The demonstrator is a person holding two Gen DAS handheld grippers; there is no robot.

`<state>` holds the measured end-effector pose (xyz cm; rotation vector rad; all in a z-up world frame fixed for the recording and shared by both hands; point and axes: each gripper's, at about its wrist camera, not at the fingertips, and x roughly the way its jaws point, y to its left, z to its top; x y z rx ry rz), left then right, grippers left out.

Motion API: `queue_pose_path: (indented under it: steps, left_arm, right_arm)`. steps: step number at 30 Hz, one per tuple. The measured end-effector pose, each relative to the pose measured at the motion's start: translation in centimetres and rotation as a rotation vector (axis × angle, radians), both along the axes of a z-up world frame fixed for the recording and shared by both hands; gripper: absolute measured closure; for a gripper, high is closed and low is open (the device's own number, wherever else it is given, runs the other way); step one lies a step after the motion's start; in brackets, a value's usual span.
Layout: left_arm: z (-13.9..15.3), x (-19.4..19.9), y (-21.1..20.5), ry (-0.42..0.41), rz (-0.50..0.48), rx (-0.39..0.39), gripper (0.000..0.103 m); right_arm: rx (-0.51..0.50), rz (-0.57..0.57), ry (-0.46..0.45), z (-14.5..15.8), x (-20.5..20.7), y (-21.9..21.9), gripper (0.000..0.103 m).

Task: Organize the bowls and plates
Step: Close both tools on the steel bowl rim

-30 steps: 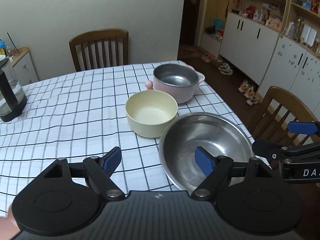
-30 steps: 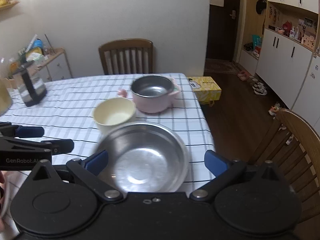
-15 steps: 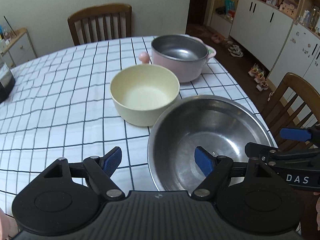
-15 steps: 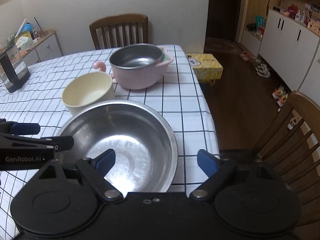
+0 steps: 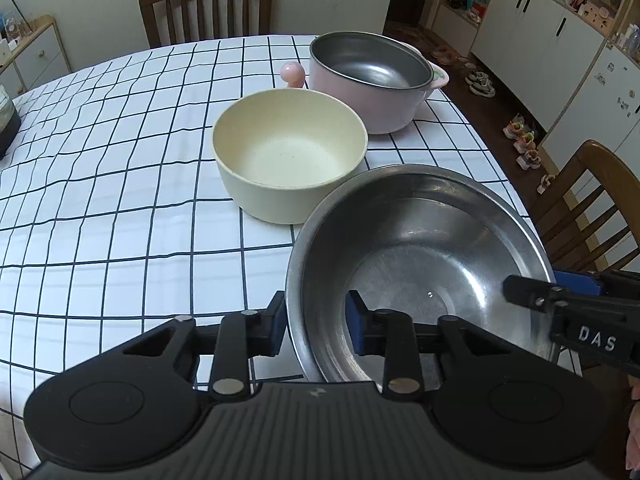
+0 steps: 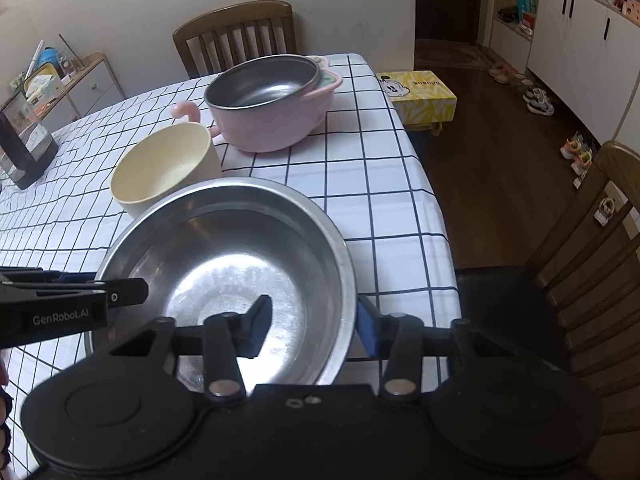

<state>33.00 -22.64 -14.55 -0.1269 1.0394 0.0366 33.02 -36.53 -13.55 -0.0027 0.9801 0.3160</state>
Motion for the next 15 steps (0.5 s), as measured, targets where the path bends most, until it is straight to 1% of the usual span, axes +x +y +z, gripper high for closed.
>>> queue_pose_path:
  steps: [3, 4, 5, 6, 9, 15]
  left_arm:
    - [0.0, 0.0, 0.3, 0.007, 0.009, 0.006, 0.084]
    - [0.0, 0.0, 0.5, 0.011, 0.012, 0.005, 0.085]
    - [0.1, -0.1, 0.6, 0.014, 0.016, 0.004, 0.086]
    - [0.1, -0.2, 0.7, 0.017, 0.019, 0.001, 0.087]
    - [0.2, -0.9, 0.7, 0.021, 0.020, 0.006, 0.087]
    - [1.6, -3.4, 0.7, 0.019, 0.001, 0.025, 0.087]
  right_arm:
    - [-0.003, -0.014, 0.001, 0.1, -0.1, -0.4, 0.075]
    - [-0.003, -0.019, 0.003, 0.1, -0.2, -0.7, 0.081]
    - [-0.003, -0.021, 0.007, 0.1, -0.2, -0.8, 0.083]
    - [0.001, -0.021, 0.012, 0.2, -0.1, -1.1, 0.089]
    - [0.021, -0.005, 0.030, 0.4, -0.5, -1.6, 0.091]
    - [0.016, 0.049, 0.021, 1.3, -2.3, -1.5, 0.091]
